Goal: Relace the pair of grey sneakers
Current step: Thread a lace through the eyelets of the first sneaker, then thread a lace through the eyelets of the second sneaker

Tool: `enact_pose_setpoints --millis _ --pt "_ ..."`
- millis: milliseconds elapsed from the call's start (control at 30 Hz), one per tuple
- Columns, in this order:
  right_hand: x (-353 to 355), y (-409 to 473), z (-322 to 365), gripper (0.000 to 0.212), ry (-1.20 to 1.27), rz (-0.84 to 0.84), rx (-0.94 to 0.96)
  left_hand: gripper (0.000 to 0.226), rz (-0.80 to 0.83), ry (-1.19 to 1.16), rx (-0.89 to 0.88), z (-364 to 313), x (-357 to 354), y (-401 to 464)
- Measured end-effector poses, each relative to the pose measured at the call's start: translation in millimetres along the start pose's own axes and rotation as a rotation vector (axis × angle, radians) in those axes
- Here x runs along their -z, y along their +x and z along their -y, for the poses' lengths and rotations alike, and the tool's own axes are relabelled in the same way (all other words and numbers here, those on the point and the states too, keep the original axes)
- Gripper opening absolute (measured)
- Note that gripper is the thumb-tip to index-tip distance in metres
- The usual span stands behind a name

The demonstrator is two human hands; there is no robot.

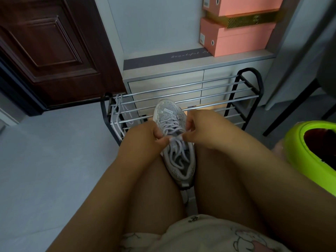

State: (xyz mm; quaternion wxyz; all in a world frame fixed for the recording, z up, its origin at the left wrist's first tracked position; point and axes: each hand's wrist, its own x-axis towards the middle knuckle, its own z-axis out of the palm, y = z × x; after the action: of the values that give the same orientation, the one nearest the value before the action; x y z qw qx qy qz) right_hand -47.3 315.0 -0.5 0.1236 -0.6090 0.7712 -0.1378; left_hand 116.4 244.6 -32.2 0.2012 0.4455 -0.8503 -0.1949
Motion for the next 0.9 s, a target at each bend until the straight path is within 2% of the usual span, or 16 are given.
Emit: enact_pose_setpoints --millis 167,400,500,667,900 --pt "-10 9 -4 0.032 -0.097 -0.009 -0.057 0.038 0.07 0.141 0.032 0 -7 8" --pt "-13 16 -8 0.015 -0.22 0.0 -0.026 0.035 0.073 0.158 0.015 0 -5 12" --pt "-11 20 -9 0.019 -0.226 0.019 -0.049 0.033 0.114 0.045 0.05 3 -7 18" --pt "-8 25 -13 0.015 -0.185 0.109 -0.146 0.026 0.212 -0.221 0.161 2 -11 28" --pt "-15 32 -36 0.012 -0.144 0.137 -0.237 0.019 0.341 -0.378 0.265 -10 -30 46"
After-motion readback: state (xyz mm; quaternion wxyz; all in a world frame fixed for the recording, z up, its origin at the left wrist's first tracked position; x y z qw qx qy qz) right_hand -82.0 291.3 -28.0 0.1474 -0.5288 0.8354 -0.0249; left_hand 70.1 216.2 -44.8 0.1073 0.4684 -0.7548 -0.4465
